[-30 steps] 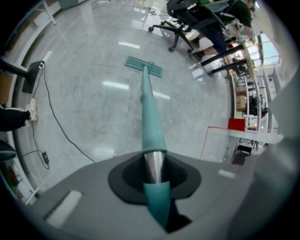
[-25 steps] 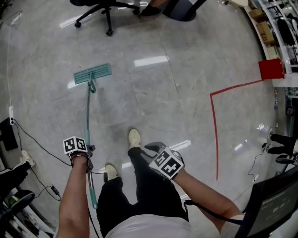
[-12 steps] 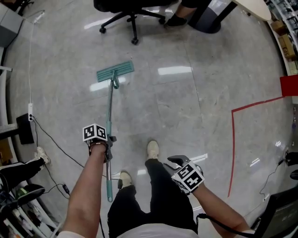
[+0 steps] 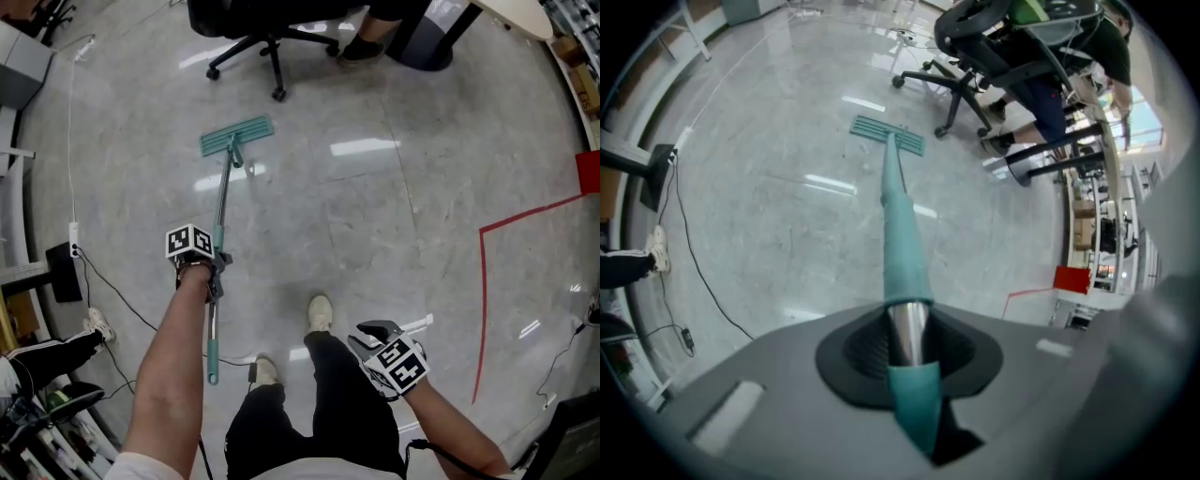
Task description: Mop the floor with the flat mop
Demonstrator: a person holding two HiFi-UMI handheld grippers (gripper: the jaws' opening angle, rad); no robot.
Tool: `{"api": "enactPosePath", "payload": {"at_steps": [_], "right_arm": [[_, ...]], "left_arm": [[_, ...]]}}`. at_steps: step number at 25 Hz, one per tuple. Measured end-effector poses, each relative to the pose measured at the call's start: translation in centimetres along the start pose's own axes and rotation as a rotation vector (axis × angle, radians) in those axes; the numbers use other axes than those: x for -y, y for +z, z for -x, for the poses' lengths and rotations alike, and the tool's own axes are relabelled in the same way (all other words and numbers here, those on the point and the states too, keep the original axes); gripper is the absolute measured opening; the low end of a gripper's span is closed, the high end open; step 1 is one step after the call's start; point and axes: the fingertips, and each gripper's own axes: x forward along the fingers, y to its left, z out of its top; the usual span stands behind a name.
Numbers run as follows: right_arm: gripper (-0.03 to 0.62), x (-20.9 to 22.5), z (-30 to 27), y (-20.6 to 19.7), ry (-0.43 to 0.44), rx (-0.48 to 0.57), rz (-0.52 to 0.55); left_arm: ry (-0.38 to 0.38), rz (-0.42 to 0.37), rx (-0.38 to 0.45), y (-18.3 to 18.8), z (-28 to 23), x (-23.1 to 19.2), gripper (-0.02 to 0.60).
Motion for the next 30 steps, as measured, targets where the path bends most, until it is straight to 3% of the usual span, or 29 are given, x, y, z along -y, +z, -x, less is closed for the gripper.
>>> {"api": "enactPosePath", "payload": {"at_steps": [4,8,16,24,30], "right_arm": [[0.114,0.1,0.6,-0.1,-0.017,0.004,-0.019],[0.112,0.0,1.3,-0.4,-0.028,0.014,-0.048],[0.112,-2.1,0.7,0.8,-0.033,0.045,-0.024],[0.114,-7.2,-1.8,0.6,0.007,0.029,0.034],[0.112,-10.6,-3.7,-1.1,0.041,-0.015,0.066]], "left_arm": [[-0.039,0.037,0.015,4.1,1.6,1.6,0.072],[0.011,-0.007,0.026,2.8,2.6,0.4,0.072],[0.058,-0.094,0.025,-8.9,4.4,-4.0,0.072],[0.055,-0.074,0.004,-21.8,3.6,-7.4,0.072],[0.047,-0.05,-0.037,-28.5,1.3,-9.9,0.072]]}}
